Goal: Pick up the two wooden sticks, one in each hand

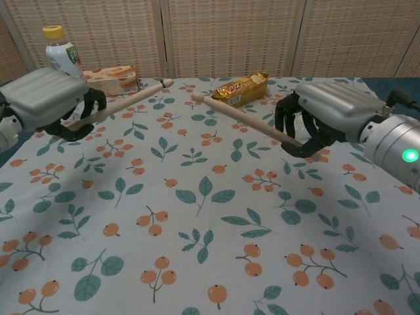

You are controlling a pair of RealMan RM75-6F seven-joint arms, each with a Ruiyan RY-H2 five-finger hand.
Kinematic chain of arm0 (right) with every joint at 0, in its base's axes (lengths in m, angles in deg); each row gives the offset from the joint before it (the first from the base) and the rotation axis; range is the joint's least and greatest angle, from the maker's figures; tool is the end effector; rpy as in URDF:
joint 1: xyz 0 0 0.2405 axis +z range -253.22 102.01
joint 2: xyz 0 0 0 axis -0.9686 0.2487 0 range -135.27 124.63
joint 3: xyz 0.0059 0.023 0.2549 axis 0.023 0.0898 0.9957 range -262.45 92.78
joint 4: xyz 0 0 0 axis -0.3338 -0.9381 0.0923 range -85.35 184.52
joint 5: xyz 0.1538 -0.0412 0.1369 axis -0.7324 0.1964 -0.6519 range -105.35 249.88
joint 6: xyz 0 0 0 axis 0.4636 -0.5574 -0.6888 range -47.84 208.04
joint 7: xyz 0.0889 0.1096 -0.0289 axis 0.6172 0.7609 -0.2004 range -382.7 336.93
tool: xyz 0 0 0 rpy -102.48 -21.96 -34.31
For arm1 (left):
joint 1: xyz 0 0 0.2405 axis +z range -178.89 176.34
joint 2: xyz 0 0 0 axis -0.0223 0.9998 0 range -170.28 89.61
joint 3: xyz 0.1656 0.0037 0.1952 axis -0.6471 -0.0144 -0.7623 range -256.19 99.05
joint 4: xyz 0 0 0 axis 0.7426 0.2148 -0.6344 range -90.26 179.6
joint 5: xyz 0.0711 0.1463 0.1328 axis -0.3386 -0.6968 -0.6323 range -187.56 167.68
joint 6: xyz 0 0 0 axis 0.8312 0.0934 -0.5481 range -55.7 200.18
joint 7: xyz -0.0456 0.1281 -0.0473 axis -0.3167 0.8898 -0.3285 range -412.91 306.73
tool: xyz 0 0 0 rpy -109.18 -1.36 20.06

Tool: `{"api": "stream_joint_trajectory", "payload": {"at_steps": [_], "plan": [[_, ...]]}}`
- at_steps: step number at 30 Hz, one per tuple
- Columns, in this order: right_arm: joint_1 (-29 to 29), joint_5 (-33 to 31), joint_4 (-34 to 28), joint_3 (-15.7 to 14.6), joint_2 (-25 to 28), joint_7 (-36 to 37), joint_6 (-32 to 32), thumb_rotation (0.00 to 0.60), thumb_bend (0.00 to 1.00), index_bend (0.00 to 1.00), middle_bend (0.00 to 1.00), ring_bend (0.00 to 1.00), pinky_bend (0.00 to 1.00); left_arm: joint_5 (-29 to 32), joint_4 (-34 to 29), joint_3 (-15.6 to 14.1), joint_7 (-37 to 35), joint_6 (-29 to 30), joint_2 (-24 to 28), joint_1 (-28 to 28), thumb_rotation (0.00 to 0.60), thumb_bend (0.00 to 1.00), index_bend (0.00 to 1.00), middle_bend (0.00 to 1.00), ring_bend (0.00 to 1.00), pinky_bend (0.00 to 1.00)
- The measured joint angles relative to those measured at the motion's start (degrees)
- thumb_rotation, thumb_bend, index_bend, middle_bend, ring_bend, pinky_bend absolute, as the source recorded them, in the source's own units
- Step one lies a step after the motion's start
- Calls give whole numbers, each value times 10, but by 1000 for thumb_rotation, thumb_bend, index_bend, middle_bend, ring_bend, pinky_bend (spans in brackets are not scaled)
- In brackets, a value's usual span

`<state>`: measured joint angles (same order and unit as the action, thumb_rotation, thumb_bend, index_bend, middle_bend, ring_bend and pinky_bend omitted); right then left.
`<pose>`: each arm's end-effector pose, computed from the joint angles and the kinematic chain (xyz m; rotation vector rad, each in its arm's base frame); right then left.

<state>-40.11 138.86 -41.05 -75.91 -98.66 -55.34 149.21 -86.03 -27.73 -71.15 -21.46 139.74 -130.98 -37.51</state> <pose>-0.1434 -0.3021 -0.0165 1.7425 -0.8285 0.9570 -0.1995 0.3438 0.0120 -1.7694 -0.4211 -0.7624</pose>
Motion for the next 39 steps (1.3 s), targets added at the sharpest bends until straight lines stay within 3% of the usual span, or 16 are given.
{"api": "stream_joint_trajectory", "payload": {"at_steps": [3,8,10,12,14,17,21,25,31,36,39], "plan": [[-7,-14,-2,-19,20,-42,-10,600,698,776,827,544,107,2,45,-16,-37,-7,2,16,600,616,666,757,617,323],[-10,-96,0,-32,32,-100,-40,600,684,483,617,361,54,-3,103,-41,-99,-22,-12,37,600,562,323,506,502,323],[-8,-133,5,-37,32,-127,-50,600,646,292,503,257,14,-6,120,-49,-124,-33,-19,42,600,530,166,352,386,321],[-7,-154,8,-41,30,-149,-54,600,569,113,367,155,0,-9,128,-54,-147,-43,-25,46,600,493,81,224,259,320],[-6,-170,9,-45,29,-167,-54,600,449,14,216,57,0,-9,128,-54,-164,-49,-26,48,600,461,36,118,135,317],[-7,-177,-7,-47,36,-171,-49,600,321,0,71,0,0,-7,113,-52,-186,-56,-18,50,600,393,0,0,1,303],[-16,-169,-55,-49,65,-160,-32,600,263,0,13,0,0,-6,62,-45,-203,-51,10,56,600,372,0,0,0,258],[-43,-125,-130,-64,127,-129,2,600,247,0,0,0,0,-19,-11,-39,-229,-12,55,72,600,375,0,0,0,217],[-133,-17,-196,-126,225,-93,125,600,246,0,0,0,0,-75,-96,-56,-273,136,129,145,600,399,0,0,0,135],[-249,54,-169,-169,241,-11,260,600,246,0,0,0,0,-103,-106,-82,-314,284,160,256,600,403,0,0,0,120],[-291,84,-150,-177,253,44,295,600,246,0,0,0,0,-103,-104,-87,-325,316,173,297,600,405,0,1,0,121]]}}
